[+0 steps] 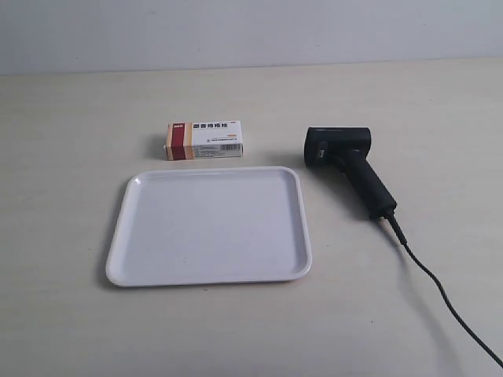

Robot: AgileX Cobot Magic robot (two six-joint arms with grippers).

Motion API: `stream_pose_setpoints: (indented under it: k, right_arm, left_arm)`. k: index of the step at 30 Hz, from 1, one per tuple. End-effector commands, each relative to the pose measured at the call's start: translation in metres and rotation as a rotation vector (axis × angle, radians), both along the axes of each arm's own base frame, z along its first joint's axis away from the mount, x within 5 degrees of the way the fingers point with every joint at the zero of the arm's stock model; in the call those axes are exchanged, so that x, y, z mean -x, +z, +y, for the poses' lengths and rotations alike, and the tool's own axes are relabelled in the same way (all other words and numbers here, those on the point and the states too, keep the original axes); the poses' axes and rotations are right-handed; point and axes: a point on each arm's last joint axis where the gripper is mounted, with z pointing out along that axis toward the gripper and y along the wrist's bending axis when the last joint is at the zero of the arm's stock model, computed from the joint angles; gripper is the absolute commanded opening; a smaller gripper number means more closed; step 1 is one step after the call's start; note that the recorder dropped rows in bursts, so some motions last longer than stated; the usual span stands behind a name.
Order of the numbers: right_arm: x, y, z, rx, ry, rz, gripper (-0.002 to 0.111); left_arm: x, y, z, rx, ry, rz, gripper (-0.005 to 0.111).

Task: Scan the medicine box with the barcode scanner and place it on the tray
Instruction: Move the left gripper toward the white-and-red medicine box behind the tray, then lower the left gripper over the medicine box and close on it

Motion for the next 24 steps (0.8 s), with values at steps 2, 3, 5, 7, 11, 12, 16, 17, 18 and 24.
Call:
stream_pose_setpoints:
  k: [2, 3, 5, 7, 11, 12, 16, 17, 18, 24]
  right_arm:
    - [0.001, 0.013, -0.002, -0.175, -0.017, -0.142, 0.000]
    - [0.001, 0.014, -0.002, -0.227, -0.015, -0.154, 0.000]
    - [0.001, 0.016, -0.002, -0.312, -0.011, -0.166, 0.000]
    - [0.001, 0.017, -0.002, -0.356, -0.008, -0.174, 0.000]
    - [0.001, 0.017, -0.002, -0.367, -0.007, -0.176, 0.000]
    - [0.001, 0.018, -0.002, -0.370, -0.006, -0.189, 0.000]
    - [0.002, 0.021, -0.003, -0.364, -0.004, -0.218, 0.000]
    - [0.002, 0.021, -0.003, -0.346, -0.005, -0.219, 0.000]
    - [0.002, 0.021, -0.003, -0.325, -0.007, -0.221, 0.000]
    - [0.002, 0.021, -0.003, -0.286, -0.009, -0.224, 0.000]
  left_arm:
    - [-0.019, 0.030, 0.000, -0.122, 0.027, 0.034, 0.000]
    - [-0.029, 0.033, 0.001, -0.119, 0.024, 0.081, 0.000]
    - [-0.050, 0.035, 0.002, -0.123, 0.018, 0.183, 0.000]
    - [-0.078, 0.032, 0.003, -0.153, 0.002, 0.310, 0.000]
    - [-0.140, 0.011, 0.003, -0.189, -0.060, 0.575, 0.000]
    - [-0.153, 0.005, 0.003, -0.200, -0.077, 0.634, 0.000]
    - [-0.209, -0.026, -0.004, -0.241, -0.216, 0.804, 0.000]
    - [-0.222, -0.032, -0.010, -0.267, -0.296, 0.811, 0.000]
    - [-0.232, -0.033, -0.018, -0.295, -0.408, 0.795, 0.000]
    - [-0.295, -0.032, -0.055, -0.393, -1.005, 0.787, 0.000]
